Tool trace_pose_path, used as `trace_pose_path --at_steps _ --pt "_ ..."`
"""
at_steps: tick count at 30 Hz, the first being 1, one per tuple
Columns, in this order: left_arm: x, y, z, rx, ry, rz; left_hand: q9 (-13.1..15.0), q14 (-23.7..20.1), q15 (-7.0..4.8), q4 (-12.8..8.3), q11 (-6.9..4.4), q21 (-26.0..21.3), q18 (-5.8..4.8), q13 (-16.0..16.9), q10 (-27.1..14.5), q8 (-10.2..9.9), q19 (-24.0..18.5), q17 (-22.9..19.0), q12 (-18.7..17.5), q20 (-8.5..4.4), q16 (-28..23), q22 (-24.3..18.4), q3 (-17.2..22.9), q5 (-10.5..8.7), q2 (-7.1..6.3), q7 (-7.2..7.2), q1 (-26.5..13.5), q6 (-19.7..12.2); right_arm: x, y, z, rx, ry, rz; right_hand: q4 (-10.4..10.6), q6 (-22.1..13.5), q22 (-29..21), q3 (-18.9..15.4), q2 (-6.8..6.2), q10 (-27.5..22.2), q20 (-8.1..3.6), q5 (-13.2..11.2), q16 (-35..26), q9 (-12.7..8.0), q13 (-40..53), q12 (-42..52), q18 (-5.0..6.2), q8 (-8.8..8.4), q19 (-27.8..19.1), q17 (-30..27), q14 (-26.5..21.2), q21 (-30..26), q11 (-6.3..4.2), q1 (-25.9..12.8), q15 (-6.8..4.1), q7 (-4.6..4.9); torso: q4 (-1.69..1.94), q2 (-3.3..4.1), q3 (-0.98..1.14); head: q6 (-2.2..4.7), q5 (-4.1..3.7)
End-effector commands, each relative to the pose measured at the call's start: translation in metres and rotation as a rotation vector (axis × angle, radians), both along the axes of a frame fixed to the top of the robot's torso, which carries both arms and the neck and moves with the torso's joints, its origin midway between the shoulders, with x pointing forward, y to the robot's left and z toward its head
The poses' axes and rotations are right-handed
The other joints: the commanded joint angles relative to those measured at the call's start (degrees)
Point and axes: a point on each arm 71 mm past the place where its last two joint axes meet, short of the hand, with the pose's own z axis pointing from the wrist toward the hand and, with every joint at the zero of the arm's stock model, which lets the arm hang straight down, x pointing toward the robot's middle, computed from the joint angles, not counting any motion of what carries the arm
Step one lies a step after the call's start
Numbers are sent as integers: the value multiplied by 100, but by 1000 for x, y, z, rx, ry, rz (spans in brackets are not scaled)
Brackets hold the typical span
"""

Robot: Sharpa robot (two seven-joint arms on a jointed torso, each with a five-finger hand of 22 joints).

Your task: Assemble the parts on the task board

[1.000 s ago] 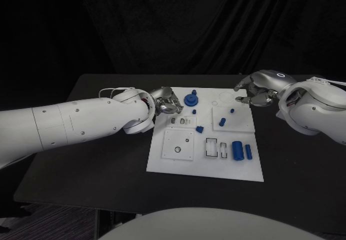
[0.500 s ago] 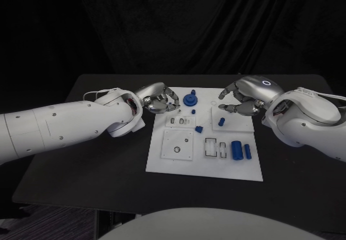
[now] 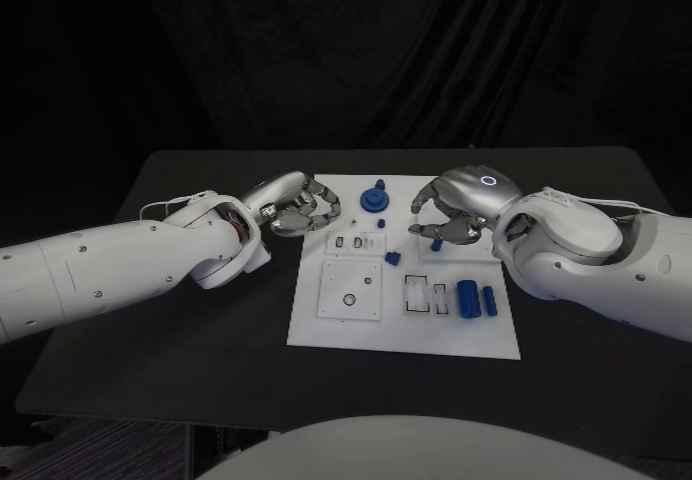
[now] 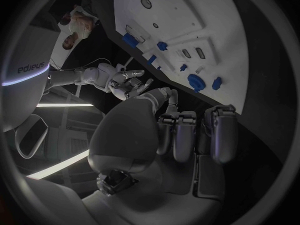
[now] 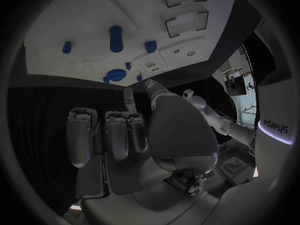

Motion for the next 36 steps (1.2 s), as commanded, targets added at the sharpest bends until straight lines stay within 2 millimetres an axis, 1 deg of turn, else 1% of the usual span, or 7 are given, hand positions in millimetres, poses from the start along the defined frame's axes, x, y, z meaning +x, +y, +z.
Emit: trace_pose_path --at_steps 1,5,8,11,14,26,36 --pt "-2 2 1 -36 -59 -44 -46 605 44 -12 66 34 -95 1508 599 29 31 1509 20 34 15 1063 41 -3 -3 44 90 -12 1 0 -8 -99 13 -48 6 -13 1432 -44 6 597 35 18 16 12 1505 14 -118 -12 520 1510 616 39 54 -43 47 19 7 -4 -19 0 -24" --pt "-4 10 -4 -5 -87 -47 -132 605 64 19 89 36 -96 1508 599 -1 32 1509 20 53 15 1071 70 -110 -28 68 111 -52 0 4 -16 -136 30 -52 32 -31 1443 -76 -16 597 48 18 16 22 1505 14 -126 -30 534 1510 616 74 68 -89 61 30 11 -1 -41 0 -67" --pt "-5 14 -6 4 -105 -48 -314 605 92 226 105 59 -104 1508 599 -49 55 1509 20 86 15 1098 -41 -566 -73 79 -12 -63 -1 6 -19 -153 40 -56 45 -41 1443 -91 -29 597 55 18 16 25 1505 14 -127 -39 534 1510 616 77 78 -110 69 36 17 3 -43 0 -103" --pt "-6 18 -8 8 -121 -47 -399 605 90 338 105 69 -106 1508 599 -49 66 1509 20 89 15 1111 -138 -662 -83 69 -66 -33 -1 9 -21 -177 43 -56 55 -51 1443 -103 -40 597 61 19 16 27 1505 14 -127 -48 534 1510 616 78 93 -125 79 40 33 11 -67 0 -137" --pt "-7 21 -9 10 -130 -46 -477 605 81 372 93 82 -110 1508 599 -44 81 1509 20 84 15 1124 -160 -628 -64 52 -23 15 -2 12 -23 -194 41 -52 72 -55 1450 -117 -51 597 72 20 16 31 1505 14 -132 -55 543 1510 616 100 109 -149 94 50 28 10 -62 0 -139" --pt "-9 27 -13 18 -129 -35 -594 605 72 370 84 79 -110 1508 599 -48 81 1509 20 76 15 1129 -170 -524 -59 48 76 60 -5 27 -29 -218 50 -23 104 -55 1462 -129 -44 597 93 23 16 33 1505 14 -141 -68 559 1510 616 138 140 -187 120 65 32 45 -139 0 -175" --pt "-9 28 -14 20 -124 -29 -622 605 72 380 84 78 -110 1508 599 -38 81 1509 20 74 15 1130 -179 -509 -58 45 88 91 -6 34 -35 -237 69 -16 141 -45 1464 -148 -42 597 117 21 16 34 1505 14 -143 -78 562 1510 616 146 165 -240 146 82 32 41 -137 0 -178"
